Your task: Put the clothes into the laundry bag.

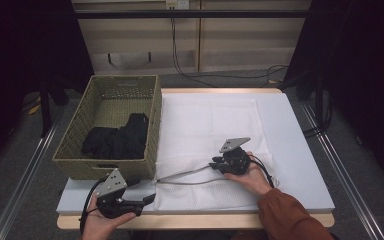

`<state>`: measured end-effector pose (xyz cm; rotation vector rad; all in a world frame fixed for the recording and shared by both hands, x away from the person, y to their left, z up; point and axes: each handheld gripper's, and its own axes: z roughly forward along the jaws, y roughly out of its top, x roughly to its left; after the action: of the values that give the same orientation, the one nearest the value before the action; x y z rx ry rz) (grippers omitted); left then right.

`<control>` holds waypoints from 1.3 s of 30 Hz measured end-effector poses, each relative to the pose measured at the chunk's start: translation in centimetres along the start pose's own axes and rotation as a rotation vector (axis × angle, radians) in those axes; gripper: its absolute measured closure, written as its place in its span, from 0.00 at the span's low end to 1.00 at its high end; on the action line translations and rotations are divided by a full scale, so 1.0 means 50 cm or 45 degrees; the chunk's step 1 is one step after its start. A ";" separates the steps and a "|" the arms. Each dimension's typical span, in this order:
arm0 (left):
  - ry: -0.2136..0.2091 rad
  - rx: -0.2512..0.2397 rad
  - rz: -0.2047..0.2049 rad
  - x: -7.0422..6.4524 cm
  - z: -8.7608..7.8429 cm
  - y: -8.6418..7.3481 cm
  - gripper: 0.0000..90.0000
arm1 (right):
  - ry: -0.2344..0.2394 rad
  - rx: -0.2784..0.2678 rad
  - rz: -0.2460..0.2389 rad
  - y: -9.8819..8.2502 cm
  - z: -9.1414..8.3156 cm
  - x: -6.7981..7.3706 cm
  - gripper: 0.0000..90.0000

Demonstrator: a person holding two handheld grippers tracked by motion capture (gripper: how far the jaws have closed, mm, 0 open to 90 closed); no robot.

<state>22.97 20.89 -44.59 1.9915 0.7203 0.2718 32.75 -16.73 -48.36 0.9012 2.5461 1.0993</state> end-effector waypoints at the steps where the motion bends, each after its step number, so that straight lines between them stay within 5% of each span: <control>1: 0.000 -0.002 -0.001 0.000 0.000 0.000 0.26 | 0.001 -0.006 -0.002 -0.001 0.000 -0.001 0.82; 4: -0.001 -0.003 -0.002 -0.001 0.000 0.000 0.26 | -0.020 0.000 0.012 0.001 0.000 -0.001 0.87; 11: 0.003 -0.001 0.000 0.001 -0.001 0.000 0.26 | 0.043 -0.026 0.079 0.005 -0.013 -0.007 0.97; 39: -0.002 -0.049 -0.029 -0.004 -0.009 -0.002 0.25 | 0.193 -0.194 0.126 0.027 -0.078 -0.010 0.97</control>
<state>22.57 21.14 -44.44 1.9460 0.7313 0.2681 32.09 -18.59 -44.68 0.9464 2.5154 1.4197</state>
